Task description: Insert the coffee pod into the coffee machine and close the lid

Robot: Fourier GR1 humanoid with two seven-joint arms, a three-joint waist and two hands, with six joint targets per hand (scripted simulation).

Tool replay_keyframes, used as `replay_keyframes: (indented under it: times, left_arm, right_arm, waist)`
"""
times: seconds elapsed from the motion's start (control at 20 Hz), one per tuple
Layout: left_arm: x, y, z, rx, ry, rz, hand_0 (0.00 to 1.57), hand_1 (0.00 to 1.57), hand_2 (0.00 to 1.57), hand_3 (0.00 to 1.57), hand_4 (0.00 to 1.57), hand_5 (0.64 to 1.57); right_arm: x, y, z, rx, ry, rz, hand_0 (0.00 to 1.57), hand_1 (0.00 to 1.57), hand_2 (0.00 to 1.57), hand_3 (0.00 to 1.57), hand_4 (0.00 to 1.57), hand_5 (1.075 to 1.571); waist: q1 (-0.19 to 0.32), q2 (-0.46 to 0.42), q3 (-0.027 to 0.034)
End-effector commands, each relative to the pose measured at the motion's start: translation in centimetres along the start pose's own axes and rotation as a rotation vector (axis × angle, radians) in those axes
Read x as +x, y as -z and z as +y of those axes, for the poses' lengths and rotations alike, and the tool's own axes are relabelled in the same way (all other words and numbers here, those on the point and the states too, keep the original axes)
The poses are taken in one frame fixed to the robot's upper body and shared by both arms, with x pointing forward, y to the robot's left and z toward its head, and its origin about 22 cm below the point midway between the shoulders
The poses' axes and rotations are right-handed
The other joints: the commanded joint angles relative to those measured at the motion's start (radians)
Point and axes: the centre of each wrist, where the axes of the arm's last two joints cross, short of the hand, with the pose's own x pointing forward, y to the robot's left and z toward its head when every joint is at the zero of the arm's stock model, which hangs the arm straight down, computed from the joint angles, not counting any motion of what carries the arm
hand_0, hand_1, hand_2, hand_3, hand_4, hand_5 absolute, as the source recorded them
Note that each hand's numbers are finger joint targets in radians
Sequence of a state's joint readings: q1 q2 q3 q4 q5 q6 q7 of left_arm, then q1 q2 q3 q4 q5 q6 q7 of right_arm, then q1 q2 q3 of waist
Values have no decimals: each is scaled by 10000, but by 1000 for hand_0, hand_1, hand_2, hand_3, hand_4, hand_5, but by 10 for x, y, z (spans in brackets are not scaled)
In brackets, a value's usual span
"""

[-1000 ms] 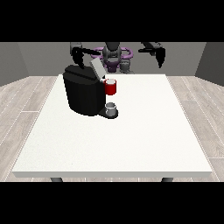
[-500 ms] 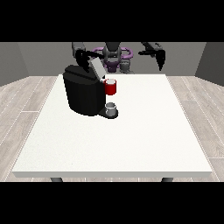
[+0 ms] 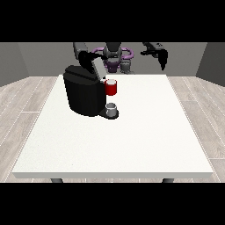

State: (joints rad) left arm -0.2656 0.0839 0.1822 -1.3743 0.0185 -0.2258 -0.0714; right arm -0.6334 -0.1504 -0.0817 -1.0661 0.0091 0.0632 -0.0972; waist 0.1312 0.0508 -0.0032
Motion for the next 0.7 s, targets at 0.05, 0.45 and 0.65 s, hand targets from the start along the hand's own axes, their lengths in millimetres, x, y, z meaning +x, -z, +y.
replay_keyframes:
  times: [0.05,0.45,0.65]
  left_arm:
    - [2,6,10,310,322,-199,0,0,0,0,0,1571]
    - [-11,-14,1,137,20,609,0,0,0,0,0,1571]
    - [-6,-2,-6,274,223,276,0,0,0,0,141,1571]
  right_arm:
    - [15,18,9,153,-138,43,0,0,0,0,0,1571]
    - [19,23,17,781,-713,410,0,0,0,0,214,1571]
    - [34,33,51,1260,-1061,49,0,0,0,0,215,1571]
  waist:
    - [-70,582,31]
    - [100,-200,31]
    - [42,-23,31]
